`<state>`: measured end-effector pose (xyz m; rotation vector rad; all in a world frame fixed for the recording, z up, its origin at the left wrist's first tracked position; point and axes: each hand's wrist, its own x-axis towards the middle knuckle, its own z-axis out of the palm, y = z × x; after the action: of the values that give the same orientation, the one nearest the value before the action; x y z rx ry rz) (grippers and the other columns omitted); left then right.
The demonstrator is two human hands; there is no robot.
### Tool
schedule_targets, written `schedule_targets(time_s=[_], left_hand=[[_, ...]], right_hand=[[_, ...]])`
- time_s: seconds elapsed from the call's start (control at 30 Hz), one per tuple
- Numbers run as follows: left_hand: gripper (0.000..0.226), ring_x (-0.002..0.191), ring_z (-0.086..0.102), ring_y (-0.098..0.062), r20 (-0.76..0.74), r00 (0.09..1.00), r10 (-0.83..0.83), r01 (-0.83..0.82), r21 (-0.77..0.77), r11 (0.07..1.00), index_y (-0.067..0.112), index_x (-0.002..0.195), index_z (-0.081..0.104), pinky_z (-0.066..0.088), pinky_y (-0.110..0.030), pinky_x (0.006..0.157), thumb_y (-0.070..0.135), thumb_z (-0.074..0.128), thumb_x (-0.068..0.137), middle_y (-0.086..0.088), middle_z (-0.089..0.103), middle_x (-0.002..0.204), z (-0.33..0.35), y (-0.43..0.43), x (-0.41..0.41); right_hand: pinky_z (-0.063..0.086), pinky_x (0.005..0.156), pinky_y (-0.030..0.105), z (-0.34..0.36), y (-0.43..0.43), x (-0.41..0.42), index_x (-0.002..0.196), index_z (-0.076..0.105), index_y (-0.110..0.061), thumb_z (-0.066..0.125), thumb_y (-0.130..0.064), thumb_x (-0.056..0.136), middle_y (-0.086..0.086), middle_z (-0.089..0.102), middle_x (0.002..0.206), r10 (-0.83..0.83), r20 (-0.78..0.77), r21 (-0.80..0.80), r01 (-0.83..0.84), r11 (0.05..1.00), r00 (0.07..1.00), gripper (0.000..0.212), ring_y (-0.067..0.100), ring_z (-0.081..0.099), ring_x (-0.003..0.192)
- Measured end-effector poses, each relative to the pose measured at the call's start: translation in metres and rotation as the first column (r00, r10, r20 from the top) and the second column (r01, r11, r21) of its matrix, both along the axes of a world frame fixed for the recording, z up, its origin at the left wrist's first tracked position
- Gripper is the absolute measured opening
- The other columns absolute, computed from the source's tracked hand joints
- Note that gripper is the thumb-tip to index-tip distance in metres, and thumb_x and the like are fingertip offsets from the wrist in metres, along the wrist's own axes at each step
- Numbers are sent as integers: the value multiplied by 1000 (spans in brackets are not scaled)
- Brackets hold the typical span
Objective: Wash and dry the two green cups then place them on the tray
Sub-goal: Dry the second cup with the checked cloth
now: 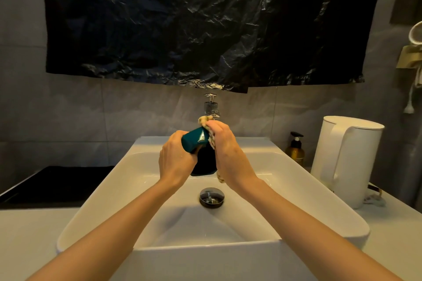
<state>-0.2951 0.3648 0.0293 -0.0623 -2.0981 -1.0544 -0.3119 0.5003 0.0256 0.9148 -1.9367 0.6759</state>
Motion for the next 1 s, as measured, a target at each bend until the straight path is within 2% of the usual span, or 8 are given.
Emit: schedule_targets(time_s=[0.13, 0.23, 0.33, 0.43, 0.6, 0.7, 0.83, 1.0], left_hand=[[32, 88, 57, -18, -23, 1000, -17, 20, 127, 992, 13, 108, 57, 50, -31, 74, 11, 70, 80, -2, 63, 98, 4, -1, 1], [32, 87, 55, -17, -56, 998, -35, 48, 248, 967, 10, 109, 55, 44, -23, 71, 9, 69, 80, -3, 61, 97, 9, -2, 2], [34, 86, 56, -16, -92, 994, -60, 82, 262, 962, 9, 110, 53, 44, -17, 66, 12, 70, 81, -2, 60, 96, 9, -3, 2], [29, 84, 56, -15, -72, 991, -114, 129, 259, 957, 12, 105, 50, 44, -12, 63, 13, 69, 82, -1, 58, 93, 6, -1, 1], [32, 94, 57, -16, 127, 942, -309, 276, 228, 934, 19, 111, 49, 51, -23, 75, 6, 64, 85, 3, 59, 100, 0, 5, -3], [40, 101, 55, -17, 199, 924, -326, 288, 198, 937, 17, 122, 49, 48, -31, 88, 7, 64, 86, 0, 59, 110, -2, 7, -5], [35, 94, 57, -17, 137, 963, -232, 224, 70, 972, 16, 113, 50, 50, -25, 79, 10, 68, 83, 0, 60, 102, -2, 7, -4], [29, 90, 59, -20, 87, 987, -132, 141, -116, 983, 18, 109, 55, 53, -35, 79, 15, 68, 83, 0, 64, 98, -4, 4, -3]], right_hand=[[42, 105, 26, -2, -2, 2, 140, 32, -16, 40, -27, 100, 4, 39, 141, 46, 97, -128, -34, 991, 994, 43, 13, 45, 124], [47, 94, 18, -7, -3, -1, 141, 30, -15, 40, -19, 101, 2, 42, 135, 55, 282, -213, 7, 977, 958, 41, 6, 48, 111], [42, 84, 3, -11, -7, -3, 141, 29, -14, 41, -14, 101, 1, 41, 134, 111, 355, -283, -7, 959, 928, 42, 3, 47, 109], [44, 83, 5, -7, -8, -1, 139, 34, -14, 40, -13, 101, 0, 43, 132, 87, 366, -335, 44, 941, 927, 39, 3, 47, 105], [55, 85, 32, -1, 2, -5, 132, 45, -9, 56, -6, 93, 8, 55, 122, -236, 119, -182, 255, 950, 964, 40, 19, 58, 103], [60, 69, 33, 0, 9, -10, 126, 51, -6, 71, -7, 84, 10, 61, 112, -351, -35, -66, 348, 935, 936, 47, 23, 63, 93], [60, 57, 29, 3, 10, -8, 122, 48, -6, 78, -7, 77, 11, 63, 107, -345, -168, 19, 352, 936, 924, 55, 23, 63, 82], [59, 72, 28, 3, 4, -5, 120, 57, -2, 49, -5, 90, 12, 65, 112, -271, -380, 134, 342, 930, 885, 32, 24, 65, 92]])
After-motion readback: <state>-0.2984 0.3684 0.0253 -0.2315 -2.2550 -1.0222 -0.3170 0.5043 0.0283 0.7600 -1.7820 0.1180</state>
